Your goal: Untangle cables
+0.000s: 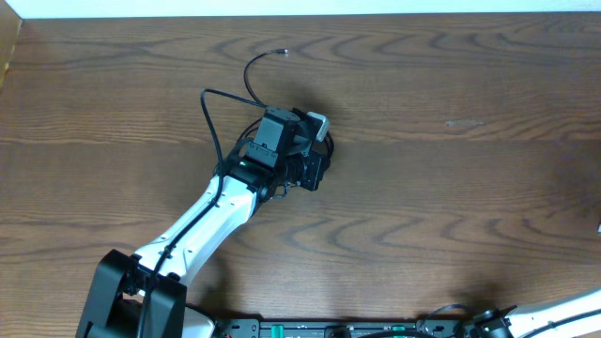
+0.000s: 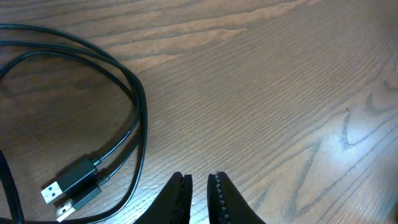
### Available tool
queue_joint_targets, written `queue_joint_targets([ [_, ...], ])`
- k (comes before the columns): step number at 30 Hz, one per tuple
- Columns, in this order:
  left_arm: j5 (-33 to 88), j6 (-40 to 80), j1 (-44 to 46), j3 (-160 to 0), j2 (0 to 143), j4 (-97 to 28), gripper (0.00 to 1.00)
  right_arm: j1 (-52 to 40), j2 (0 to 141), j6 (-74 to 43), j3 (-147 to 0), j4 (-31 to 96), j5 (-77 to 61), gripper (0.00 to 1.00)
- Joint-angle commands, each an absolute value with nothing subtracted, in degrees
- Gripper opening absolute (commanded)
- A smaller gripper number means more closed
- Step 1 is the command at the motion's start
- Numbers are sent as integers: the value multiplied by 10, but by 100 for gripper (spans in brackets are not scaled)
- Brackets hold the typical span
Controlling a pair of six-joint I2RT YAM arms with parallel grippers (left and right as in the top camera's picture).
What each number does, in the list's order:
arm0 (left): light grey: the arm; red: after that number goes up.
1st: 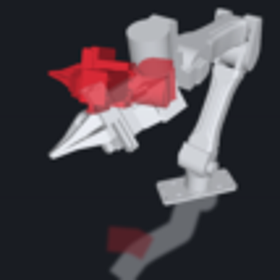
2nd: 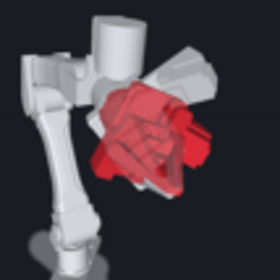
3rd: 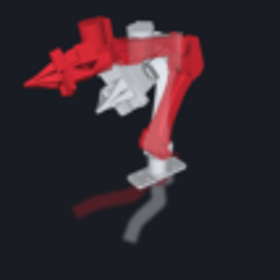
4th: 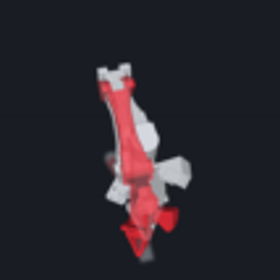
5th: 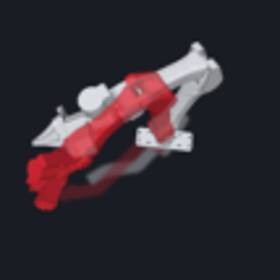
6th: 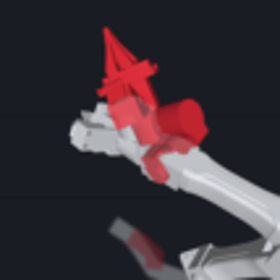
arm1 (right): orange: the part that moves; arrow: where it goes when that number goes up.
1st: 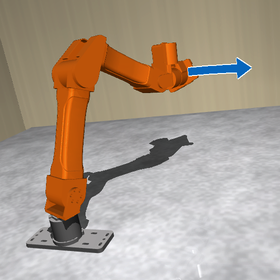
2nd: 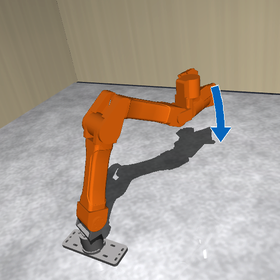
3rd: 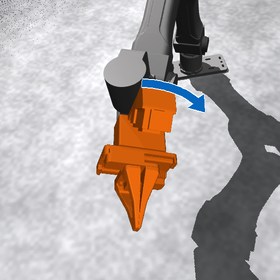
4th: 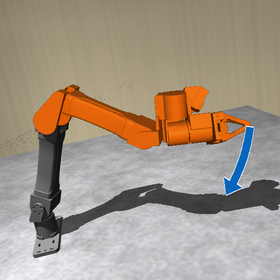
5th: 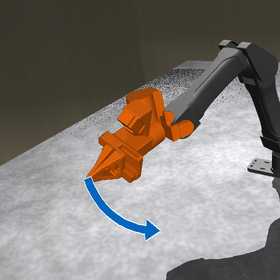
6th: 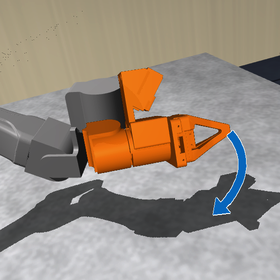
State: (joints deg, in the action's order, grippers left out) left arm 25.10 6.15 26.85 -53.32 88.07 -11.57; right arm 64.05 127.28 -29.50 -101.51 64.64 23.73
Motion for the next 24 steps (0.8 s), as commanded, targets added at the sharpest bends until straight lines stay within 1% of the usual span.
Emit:
queue_joint_targets([
  [1, 244, 57, 269, -535, 871, -115, 15, 641, 1274, -298, -1015, 652, 241, 25],
  [4, 244, 57, 269, -535, 871, -115, 15, 641, 1267, -298, -1015, 658, 241, 28],
  [10, 244, 56, 269, -535, 871, -115, 15, 640, 1235, -298, -1015, 662, 241, 29],
  [24, 244, 56, 269, -535, 871, -119, 15, 628, 1105, -286, -1015, 663, 237, 33],
])
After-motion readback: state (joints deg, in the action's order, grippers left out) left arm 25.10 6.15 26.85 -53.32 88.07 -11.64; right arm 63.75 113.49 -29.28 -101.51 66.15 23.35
